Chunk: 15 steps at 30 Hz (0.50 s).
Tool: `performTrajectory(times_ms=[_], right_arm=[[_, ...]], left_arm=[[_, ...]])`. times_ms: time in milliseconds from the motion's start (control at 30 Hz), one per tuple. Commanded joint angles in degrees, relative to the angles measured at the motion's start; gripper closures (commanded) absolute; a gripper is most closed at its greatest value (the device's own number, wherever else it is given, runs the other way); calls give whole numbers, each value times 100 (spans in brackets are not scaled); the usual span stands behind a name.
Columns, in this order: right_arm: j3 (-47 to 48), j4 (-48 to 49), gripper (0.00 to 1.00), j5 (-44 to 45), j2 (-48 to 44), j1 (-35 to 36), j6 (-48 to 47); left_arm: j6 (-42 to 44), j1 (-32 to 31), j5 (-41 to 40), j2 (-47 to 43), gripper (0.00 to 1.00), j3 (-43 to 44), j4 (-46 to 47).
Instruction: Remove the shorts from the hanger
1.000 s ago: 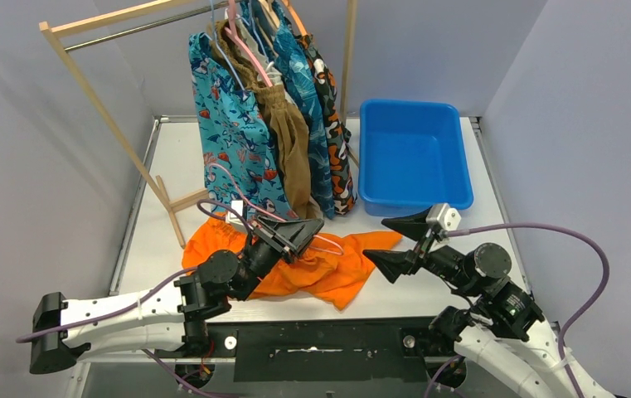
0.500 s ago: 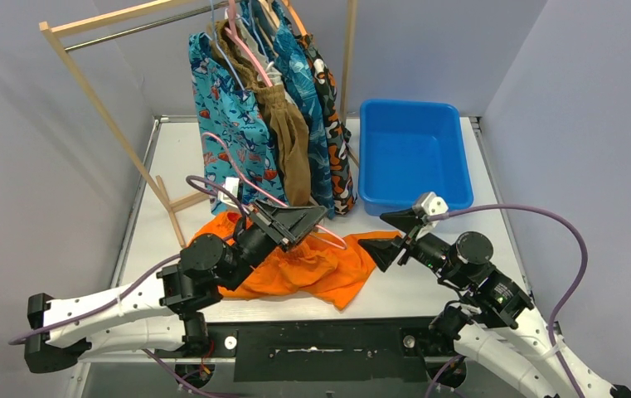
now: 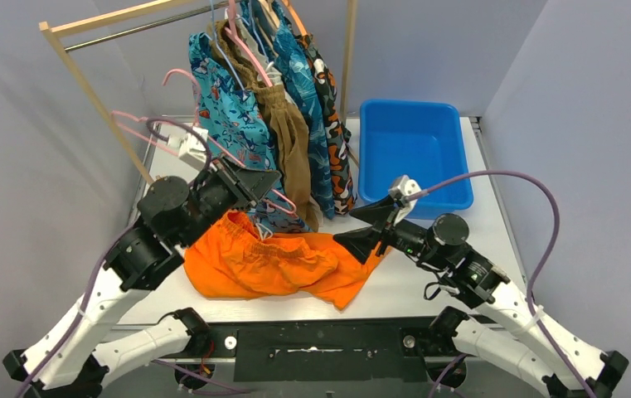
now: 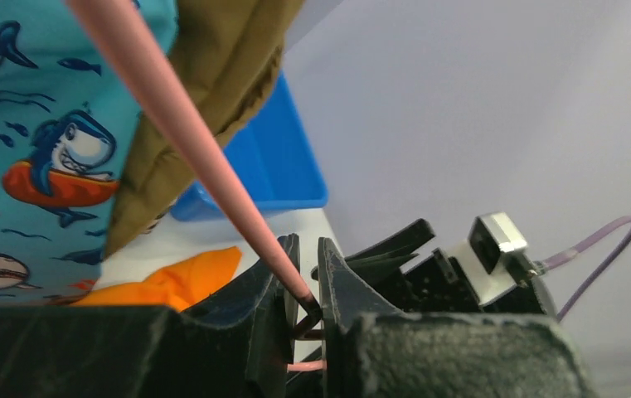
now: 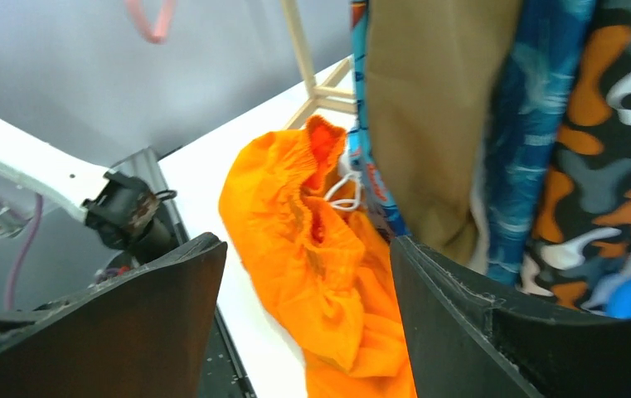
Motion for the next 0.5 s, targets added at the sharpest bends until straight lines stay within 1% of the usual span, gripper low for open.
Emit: performTrajectory(times_ms=[0,67,133,200,233,267,367,400,467], right_arm=[[410,595,27,252,462,502,72],[481,517,27,426,599,644,1],[516,506,27,444,667,703,-31],[509,511,27,447,683,735,-57],[497,522,27,442,685,742,-82],[480,520,27,461,687,748,-115],[464,451,26,563,704,751,-228],[476,390,26,591,719,755,-256],[506,309,26,642,744,758,-305]], left_arm=[[575,1620,3185,609,100,154,-167],[291,2601,4610,741,100,-121,369],[-267,3489,5784,701,100,-559,1318],[-798,4318,6772,727,100,-798,2156],[-897,4629,7166,791,100,-784,2355],[-872,4851,7446,886,100,-699,2394],[-1001,5179,8288,1221,100,-411,2825],[-1212,5242,8496,1286,100,-385,3148],[-1998,5452,8793,1380,100,-472,4193]])
